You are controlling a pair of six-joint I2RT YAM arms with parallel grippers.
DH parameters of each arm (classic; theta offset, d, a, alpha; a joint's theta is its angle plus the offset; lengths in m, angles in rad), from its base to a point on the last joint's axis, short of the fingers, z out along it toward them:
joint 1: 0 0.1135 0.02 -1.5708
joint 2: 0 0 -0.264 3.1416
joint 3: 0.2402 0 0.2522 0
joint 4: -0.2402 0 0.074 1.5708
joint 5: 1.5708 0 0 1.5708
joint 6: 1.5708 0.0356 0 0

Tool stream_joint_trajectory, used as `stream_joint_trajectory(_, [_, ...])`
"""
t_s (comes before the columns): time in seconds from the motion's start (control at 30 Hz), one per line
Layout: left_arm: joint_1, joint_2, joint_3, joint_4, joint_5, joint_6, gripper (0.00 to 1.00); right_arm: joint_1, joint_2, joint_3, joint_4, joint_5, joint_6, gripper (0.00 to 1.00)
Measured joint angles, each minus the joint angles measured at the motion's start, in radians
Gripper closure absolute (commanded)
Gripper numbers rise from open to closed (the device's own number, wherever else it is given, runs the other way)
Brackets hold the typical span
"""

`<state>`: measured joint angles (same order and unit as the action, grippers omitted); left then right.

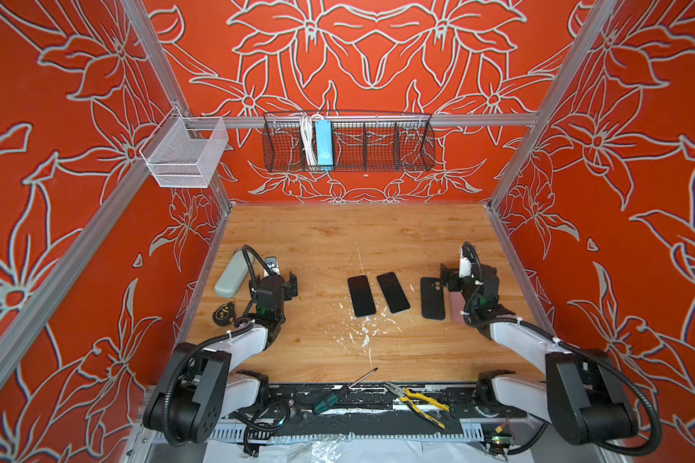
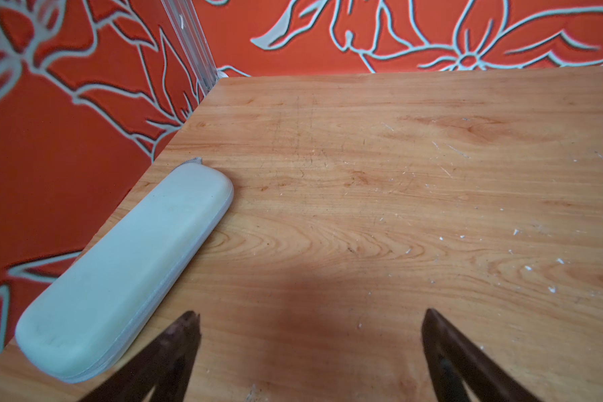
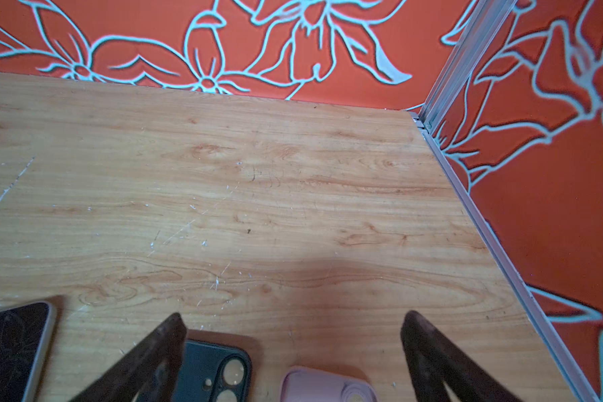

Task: Take the phone out of the phone case
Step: Reset both arms

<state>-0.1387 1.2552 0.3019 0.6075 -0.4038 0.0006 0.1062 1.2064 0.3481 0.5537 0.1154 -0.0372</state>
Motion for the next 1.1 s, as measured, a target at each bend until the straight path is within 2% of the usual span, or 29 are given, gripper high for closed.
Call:
stream_joint_trajectory(0.23, [0.041,0.069,0.025,0.007,0.048,-0.001,0.03,0.0,0.163,-0.05,0.177,0.008,-0.016,0.03])
stream_joint_trajectory(0.47, [0.154,0.107,0.038,0.029,0.203,-0.027,0.03,-0.027,0.215,-0.059,0.272,-0.008,-0.012,0.02])
stream_joint_trajectory(0.8, [0.158,0.109,0.038,0.031,0.383,0.001,0.03,-0.042,0.22,-0.056,0.29,-0.054,-0.01,0.02])
stream_joint_trajectory(1.1, [0.158,0.109,0.038,0.031,0.381,0.0,0.03,-0.046,0.22,-0.056,0.291,-0.064,-0.01,0.02])
